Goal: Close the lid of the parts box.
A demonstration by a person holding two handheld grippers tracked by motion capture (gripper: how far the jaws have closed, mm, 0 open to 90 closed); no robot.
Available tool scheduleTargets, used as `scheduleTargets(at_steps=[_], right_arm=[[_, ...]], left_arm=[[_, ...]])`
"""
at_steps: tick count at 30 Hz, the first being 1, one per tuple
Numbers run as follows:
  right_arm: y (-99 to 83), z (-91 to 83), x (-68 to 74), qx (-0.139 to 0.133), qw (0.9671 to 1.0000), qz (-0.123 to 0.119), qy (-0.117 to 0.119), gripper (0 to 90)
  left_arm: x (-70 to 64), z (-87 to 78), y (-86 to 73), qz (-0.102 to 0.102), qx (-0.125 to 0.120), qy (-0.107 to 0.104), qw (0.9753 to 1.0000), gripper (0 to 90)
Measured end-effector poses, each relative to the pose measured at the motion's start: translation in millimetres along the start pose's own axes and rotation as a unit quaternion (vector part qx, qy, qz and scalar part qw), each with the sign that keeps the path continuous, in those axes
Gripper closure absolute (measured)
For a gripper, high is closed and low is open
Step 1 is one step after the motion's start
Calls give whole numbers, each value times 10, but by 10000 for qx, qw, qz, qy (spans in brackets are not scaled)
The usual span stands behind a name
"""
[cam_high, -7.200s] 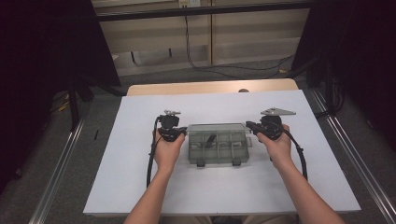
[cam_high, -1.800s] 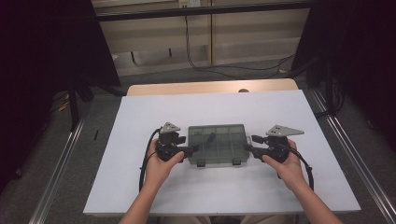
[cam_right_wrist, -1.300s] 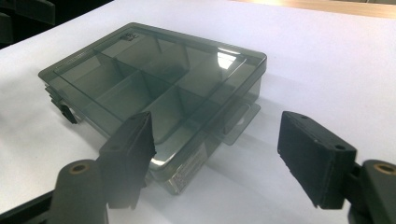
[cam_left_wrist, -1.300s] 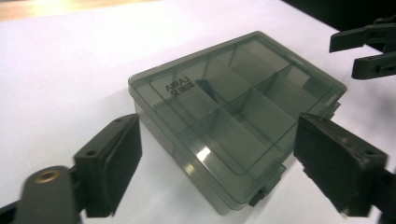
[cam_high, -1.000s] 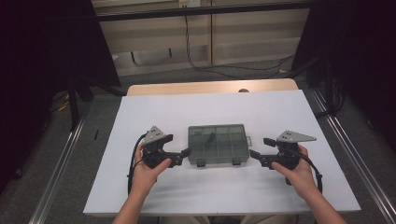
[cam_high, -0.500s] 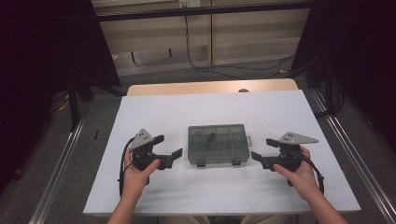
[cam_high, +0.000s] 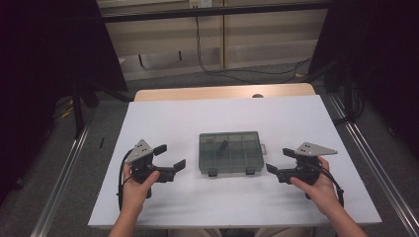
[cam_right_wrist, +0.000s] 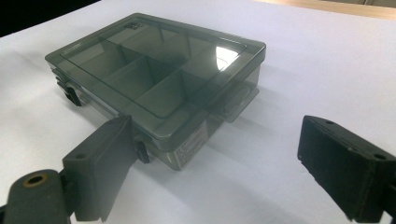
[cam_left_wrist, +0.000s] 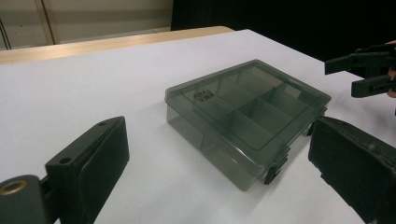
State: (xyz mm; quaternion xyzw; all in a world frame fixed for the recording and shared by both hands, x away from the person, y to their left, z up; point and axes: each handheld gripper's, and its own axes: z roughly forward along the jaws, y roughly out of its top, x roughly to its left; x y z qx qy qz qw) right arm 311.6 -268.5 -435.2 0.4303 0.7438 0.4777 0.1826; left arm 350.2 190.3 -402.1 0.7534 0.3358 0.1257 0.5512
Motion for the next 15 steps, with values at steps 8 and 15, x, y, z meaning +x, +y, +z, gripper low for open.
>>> scheduleTargets(at_steps=[8, 15], right_arm=[[-28, -39, -17, -17, 10000, -17, -22, 109], [-40, -49, -19, -3, 10000, 1, -26, 107]], left_arm=[[50, -46, -40, -51, -27, -3, 10000, 52], [110, -96, -87, -18, 29, 50, 10000, 52]])
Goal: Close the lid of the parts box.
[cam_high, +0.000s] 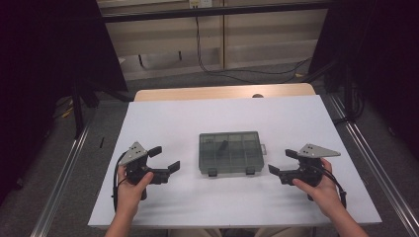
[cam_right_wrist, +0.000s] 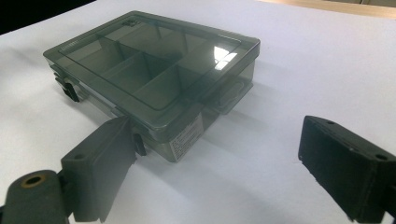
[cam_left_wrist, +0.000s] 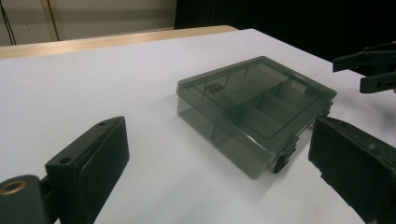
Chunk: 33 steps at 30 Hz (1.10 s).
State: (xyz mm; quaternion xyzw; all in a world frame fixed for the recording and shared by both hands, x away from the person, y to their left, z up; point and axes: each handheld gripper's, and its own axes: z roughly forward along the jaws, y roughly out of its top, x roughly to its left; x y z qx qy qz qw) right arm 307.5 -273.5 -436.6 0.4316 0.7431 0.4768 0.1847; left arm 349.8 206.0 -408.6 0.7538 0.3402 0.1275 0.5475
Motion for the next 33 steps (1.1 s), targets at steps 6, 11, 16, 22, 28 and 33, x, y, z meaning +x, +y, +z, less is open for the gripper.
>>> scheduleTargets(at_steps=[6, 11, 16, 22, 28, 33], right_arm=[[-13, 4, 5, -4, 10000, -30, 15, 104], [-31, -1, 2, 13, 10000, -20, 1, 104], [-35, -2, 10, 8, 10000, -63, -14, 103], [-46, -9, 7, 3, 10000, -73, -11, 102], [-55, -11, 10, 1, 10000, -56, -11, 101], [-62, -6, 17, 18, 10000, -77, -10, 101]], left_arm=[[46, -40, -43, -26, 29, 59, 10000, 52], [62, -64, -69, -35, -21, 70, 10000, 52], [84, -71, -81, -65, -35, 93, 9999, 53], [97, -80, -88, -54, -26, 112, 9999, 52], [104, -85, -104, -12, 10, 118, 9999, 53], [128, -74, -125, -21, 37, 135, 9999, 53]])
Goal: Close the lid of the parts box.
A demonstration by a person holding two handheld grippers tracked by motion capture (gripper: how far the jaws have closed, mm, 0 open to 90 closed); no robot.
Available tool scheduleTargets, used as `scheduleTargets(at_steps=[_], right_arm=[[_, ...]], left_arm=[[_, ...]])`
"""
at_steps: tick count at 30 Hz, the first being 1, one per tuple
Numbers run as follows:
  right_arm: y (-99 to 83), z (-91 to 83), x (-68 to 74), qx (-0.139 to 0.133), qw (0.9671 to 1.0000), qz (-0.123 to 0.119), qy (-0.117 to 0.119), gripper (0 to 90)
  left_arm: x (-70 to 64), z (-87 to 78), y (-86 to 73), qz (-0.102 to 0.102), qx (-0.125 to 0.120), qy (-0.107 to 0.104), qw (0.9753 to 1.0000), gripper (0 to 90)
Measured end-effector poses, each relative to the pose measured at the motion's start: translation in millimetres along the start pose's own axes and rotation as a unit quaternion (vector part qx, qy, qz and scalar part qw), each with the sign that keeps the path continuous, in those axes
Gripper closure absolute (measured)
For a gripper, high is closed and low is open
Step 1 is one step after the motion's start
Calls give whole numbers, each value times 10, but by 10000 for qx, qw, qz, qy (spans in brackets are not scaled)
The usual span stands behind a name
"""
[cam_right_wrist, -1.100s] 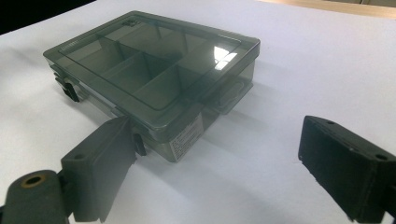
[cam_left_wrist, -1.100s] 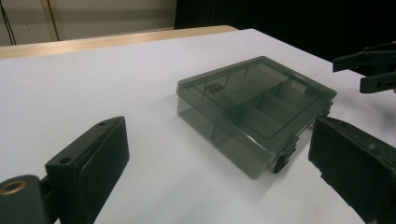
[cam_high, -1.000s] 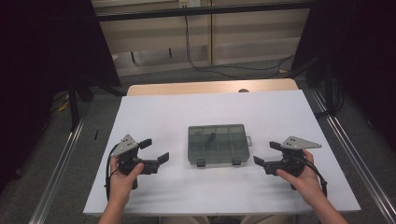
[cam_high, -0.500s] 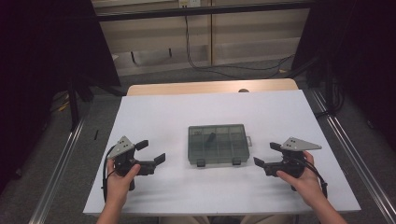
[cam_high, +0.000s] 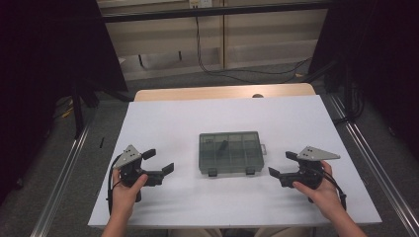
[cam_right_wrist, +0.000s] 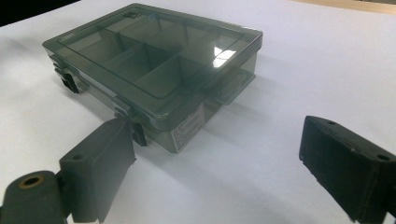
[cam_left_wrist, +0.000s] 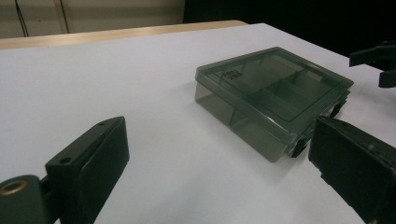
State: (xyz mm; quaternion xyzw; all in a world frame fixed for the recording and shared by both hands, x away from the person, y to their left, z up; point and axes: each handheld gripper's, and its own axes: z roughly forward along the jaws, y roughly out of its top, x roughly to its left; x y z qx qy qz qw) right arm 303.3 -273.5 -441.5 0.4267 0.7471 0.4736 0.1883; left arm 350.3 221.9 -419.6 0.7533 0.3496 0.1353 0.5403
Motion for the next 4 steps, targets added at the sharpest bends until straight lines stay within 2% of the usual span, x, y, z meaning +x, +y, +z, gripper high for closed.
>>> scheduleTargets(at_steps=[4], right_arm=[[-3, -6, 3, -10, 10000, -16, -12, 101]], left_arm=[[10, 1, -8, -27, -17, 34, 10000, 52]])
